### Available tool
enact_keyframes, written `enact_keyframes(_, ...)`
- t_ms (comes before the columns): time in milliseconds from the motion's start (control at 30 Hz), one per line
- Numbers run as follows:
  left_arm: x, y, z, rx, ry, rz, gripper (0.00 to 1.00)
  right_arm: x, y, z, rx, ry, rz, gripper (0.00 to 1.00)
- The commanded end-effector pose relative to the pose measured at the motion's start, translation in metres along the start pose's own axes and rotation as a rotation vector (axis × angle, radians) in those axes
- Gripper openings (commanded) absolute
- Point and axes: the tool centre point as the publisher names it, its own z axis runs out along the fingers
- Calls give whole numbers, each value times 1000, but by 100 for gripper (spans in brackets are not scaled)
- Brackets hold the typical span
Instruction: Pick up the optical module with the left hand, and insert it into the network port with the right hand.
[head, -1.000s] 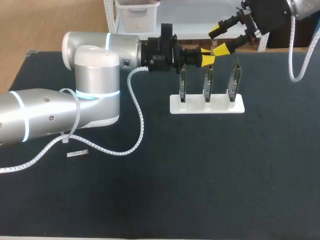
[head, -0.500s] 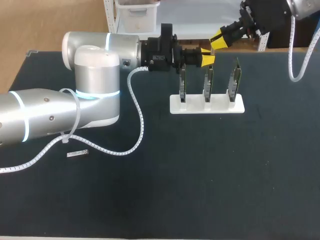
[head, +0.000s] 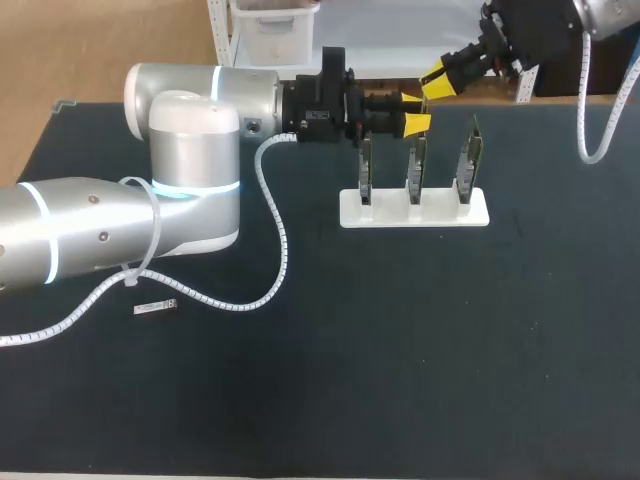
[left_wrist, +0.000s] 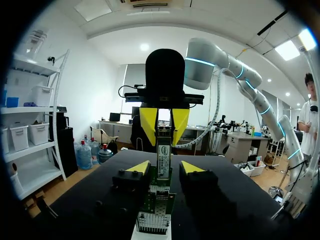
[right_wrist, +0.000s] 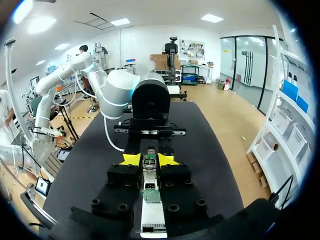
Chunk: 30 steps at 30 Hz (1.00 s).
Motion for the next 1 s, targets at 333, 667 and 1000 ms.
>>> enact_keyframes(333,1,0,-10,-24,44,-26,100,-2,1,1,0,7,-14,0)
enact_keyframes(667,11,-1,-24,-29,221,-27,100,-3,-1,2,5,-3,-14,0)
enact_keyframes(1000,21,7,-30,13,352,-8,100,-2,-2,2,8,-8,-11,0)
